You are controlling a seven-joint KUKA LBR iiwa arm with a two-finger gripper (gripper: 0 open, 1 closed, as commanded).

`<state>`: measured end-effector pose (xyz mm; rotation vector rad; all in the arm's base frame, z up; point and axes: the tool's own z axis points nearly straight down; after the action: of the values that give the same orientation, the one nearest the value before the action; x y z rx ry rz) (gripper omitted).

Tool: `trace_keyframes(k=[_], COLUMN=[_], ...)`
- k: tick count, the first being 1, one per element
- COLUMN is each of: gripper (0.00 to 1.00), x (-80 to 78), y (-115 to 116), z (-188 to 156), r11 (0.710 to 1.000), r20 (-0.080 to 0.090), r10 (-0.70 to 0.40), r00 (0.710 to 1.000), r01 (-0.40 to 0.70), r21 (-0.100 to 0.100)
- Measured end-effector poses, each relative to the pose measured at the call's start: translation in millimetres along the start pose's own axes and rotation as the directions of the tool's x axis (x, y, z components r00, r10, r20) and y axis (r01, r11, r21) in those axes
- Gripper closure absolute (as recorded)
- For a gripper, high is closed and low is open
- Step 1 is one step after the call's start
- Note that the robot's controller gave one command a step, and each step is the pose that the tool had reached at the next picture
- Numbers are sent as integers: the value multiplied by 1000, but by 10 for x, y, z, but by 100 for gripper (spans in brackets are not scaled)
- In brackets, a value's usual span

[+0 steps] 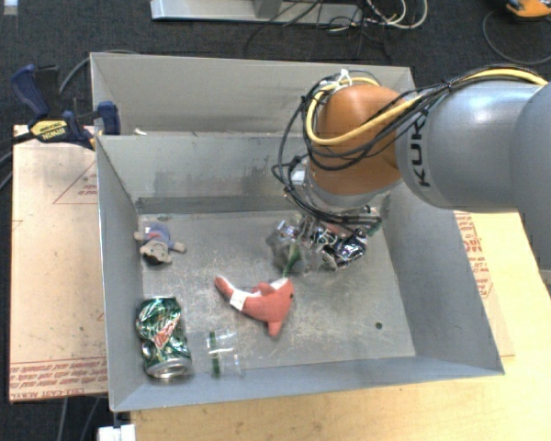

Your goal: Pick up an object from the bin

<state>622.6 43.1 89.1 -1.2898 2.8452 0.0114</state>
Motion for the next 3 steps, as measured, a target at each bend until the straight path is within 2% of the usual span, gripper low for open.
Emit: trace_keyframes(k=[1,2,3], gripper=[100,100,100], x=[0,50,-37], y=[0,-68,-117], z=[1,4,175], r11=[1000,997,986], r20=[0,2,2], r10=[1,-78,-164], r00=[1000,997,986], r01=[-1,78,164], r21=[0,1,2])
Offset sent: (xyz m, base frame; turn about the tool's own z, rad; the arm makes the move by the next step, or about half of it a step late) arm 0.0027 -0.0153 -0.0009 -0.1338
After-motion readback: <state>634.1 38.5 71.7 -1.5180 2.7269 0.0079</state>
